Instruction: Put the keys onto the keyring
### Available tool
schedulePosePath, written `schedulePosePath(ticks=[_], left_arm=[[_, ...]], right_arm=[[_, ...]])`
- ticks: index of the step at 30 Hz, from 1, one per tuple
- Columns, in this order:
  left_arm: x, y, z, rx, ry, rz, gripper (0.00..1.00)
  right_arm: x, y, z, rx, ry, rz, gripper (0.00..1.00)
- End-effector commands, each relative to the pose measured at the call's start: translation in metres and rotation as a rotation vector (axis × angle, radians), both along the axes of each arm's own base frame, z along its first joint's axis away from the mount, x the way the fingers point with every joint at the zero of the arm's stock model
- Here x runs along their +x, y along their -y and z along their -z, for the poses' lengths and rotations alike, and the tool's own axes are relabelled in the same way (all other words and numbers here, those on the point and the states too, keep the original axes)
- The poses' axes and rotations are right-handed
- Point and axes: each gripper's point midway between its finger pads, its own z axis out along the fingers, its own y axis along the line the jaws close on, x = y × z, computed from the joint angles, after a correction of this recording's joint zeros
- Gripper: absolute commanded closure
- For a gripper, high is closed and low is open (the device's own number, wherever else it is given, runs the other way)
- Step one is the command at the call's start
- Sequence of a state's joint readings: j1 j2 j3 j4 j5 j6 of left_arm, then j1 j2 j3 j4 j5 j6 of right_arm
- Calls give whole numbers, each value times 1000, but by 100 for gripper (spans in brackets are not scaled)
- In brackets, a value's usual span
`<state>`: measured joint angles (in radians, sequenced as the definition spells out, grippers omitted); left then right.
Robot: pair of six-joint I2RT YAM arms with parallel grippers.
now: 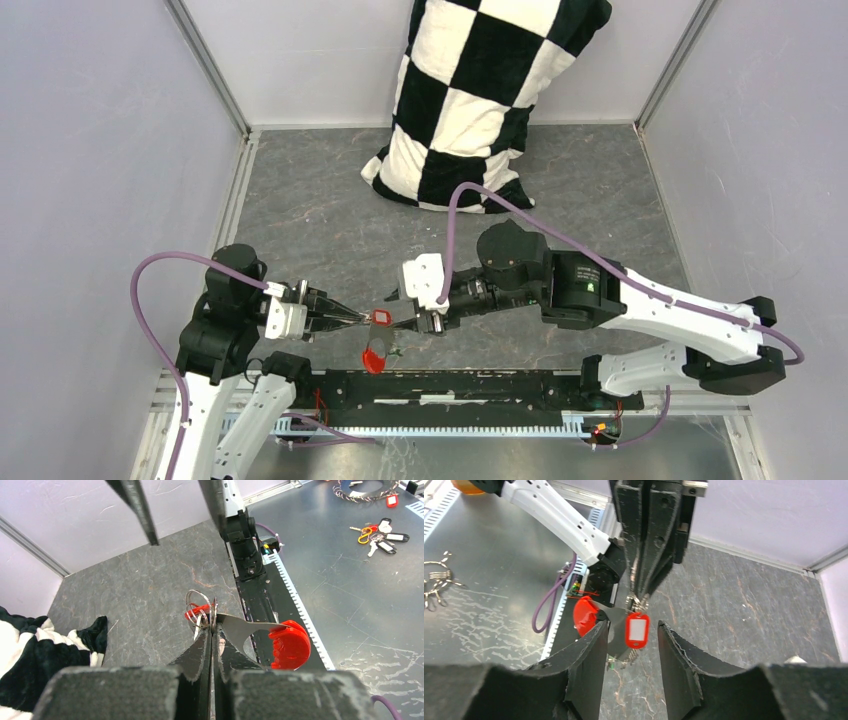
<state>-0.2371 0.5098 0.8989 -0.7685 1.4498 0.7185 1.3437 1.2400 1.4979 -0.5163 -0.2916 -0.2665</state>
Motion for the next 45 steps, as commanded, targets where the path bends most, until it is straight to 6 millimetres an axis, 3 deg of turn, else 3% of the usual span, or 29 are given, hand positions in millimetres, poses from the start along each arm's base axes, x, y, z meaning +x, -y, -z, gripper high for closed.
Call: schedulePosePath(ticks=[1, 28, 38, 45], left_arm=[[-4, 0, -15, -17, 26, 17, 98], [-7, -1, -16, -21, 50, 12, 98], [-7, -1, -14, -20, 58, 7, 98], [-7, -2, -11, -19, 71, 0, 98]], right_arm=[[-20, -8, 6, 9, -36, -62, 53], [-11, -35, 14, 15, -26, -25, 53], [-6, -42, 11, 15, -14, -3, 66], [-5, -42, 5, 24, -1, -6, 82]])
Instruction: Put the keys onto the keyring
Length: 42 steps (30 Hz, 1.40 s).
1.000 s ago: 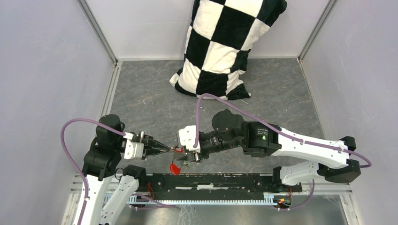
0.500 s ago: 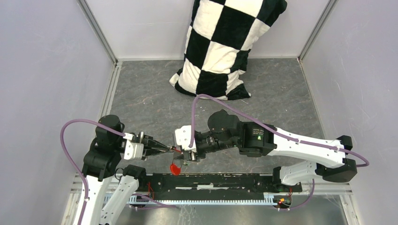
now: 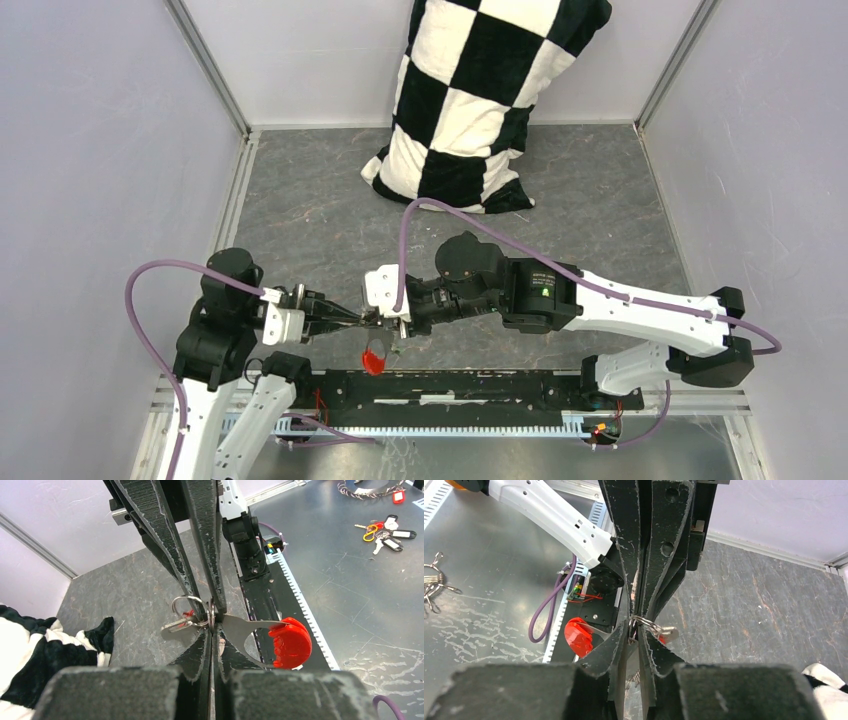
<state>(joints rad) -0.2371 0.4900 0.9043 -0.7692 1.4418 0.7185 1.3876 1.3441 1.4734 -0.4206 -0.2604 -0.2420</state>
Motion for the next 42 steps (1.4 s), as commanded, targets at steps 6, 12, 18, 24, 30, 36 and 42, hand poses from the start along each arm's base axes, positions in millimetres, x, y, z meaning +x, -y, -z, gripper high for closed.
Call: schedulePosePath(ticks=[6, 12, 18, 24, 30, 36, 42], left_arm=[[-4, -1, -6, -14, 46, 5, 98], [-6, -1, -5, -17, 42, 14, 98], [-8, -2, -10, -16, 43, 0, 73], [-9, -7, -11, 8, 72, -88, 55], [-6, -15, -4, 69, 119, -167, 53], [7, -24, 2, 135, 253, -228, 54], [2, -14, -7, 75, 358, -108, 41]], right_arm=[[-1, -5, -22, 42, 28, -12, 100], [-1, -5, -18, 26, 29, -11, 100], [-5, -2, -15, 0, 29, -40, 100], [-12, 8, -12, -30, 39, -87, 100], [-12, 11, -11, -51, 37, -92, 100], [-16, 14, -11, -73, 31, -118, 100], [-35, 6, 6, -138, -27, -232, 100]])
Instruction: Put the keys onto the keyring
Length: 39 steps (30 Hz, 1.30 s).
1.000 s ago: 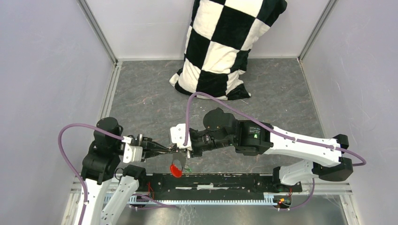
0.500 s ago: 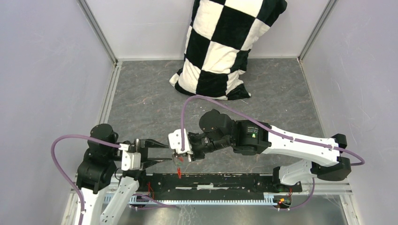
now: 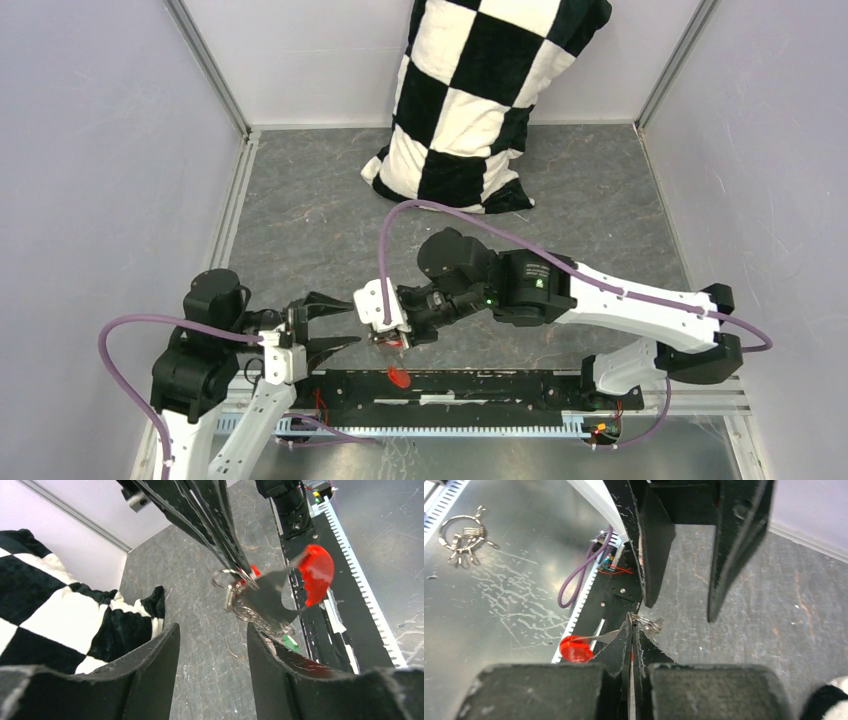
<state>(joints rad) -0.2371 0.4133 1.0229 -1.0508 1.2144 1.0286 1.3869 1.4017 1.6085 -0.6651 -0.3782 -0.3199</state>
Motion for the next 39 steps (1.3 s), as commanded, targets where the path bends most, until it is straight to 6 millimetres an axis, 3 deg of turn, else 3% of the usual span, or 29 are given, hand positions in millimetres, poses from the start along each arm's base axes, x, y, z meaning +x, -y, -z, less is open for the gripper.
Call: schedulePosePath(ticks=[1, 5, 10, 15, 28, 39], left_arm=[[3, 6, -11, -11, 105, 89, 40], [-8, 11, -18, -48, 47, 166, 37], [-27, 11, -18, -70, -43, 208, 42], [-39, 8, -14, -73, -27, 210, 44], [-24, 9, -13, -56, 94, 207, 47], [-33, 8, -11, -62, 23, 202, 55]], right_arm=[[-16, -9, -2, -9, -40, -104, 100], [-19, -12, 0, -9, -42, -129, 100], [-10, -16, -5, 1, -47, -119, 100], [-2, -20, -10, 21, -75, -112, 100], [-2, -23, -8, 11, -116, -183, 100], [20, -19, -31, 131, -129, -103, 100]])
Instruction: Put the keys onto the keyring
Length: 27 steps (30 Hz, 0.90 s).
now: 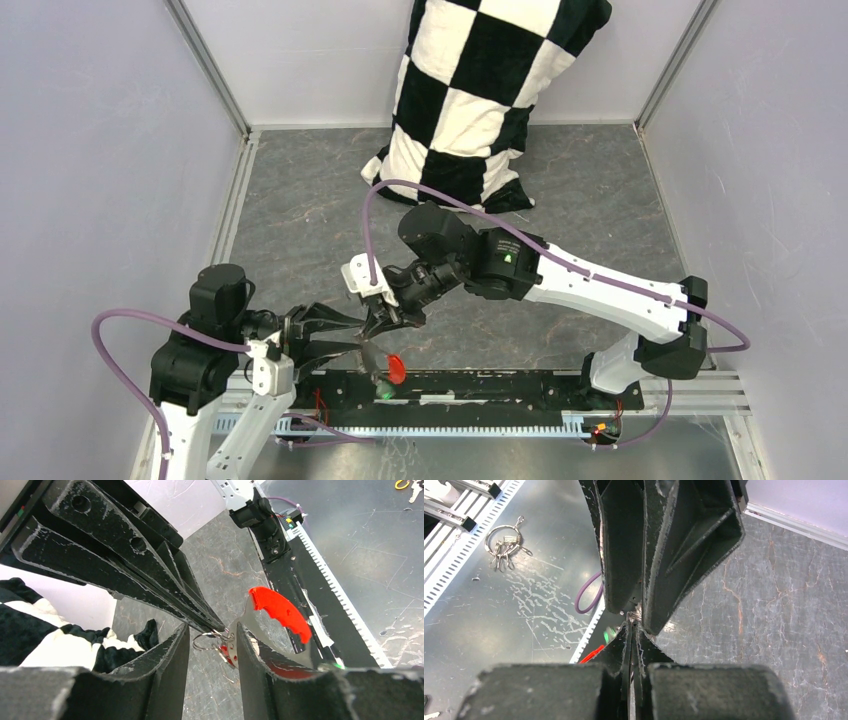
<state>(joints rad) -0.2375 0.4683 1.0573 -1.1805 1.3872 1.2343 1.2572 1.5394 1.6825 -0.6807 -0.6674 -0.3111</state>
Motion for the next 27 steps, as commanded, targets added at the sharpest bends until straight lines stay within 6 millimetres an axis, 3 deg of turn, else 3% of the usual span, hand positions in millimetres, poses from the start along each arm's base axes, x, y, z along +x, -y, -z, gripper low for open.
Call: schedulePosePath(ticks=[1, 19, 27], left_arm=[[-9, 0, -1, -12, -17, 24, 55], [-9, -2, 2, -1, -2, 2, 65], [-4, -2, 3, 8, 33, -10, 83]], right_arm=[[10, 1, -48, 181, 20, 37, 100], [25, 11, -50, 204, 23, 110, 100], [23, 11, -45, 200, -4, 107, 100]])
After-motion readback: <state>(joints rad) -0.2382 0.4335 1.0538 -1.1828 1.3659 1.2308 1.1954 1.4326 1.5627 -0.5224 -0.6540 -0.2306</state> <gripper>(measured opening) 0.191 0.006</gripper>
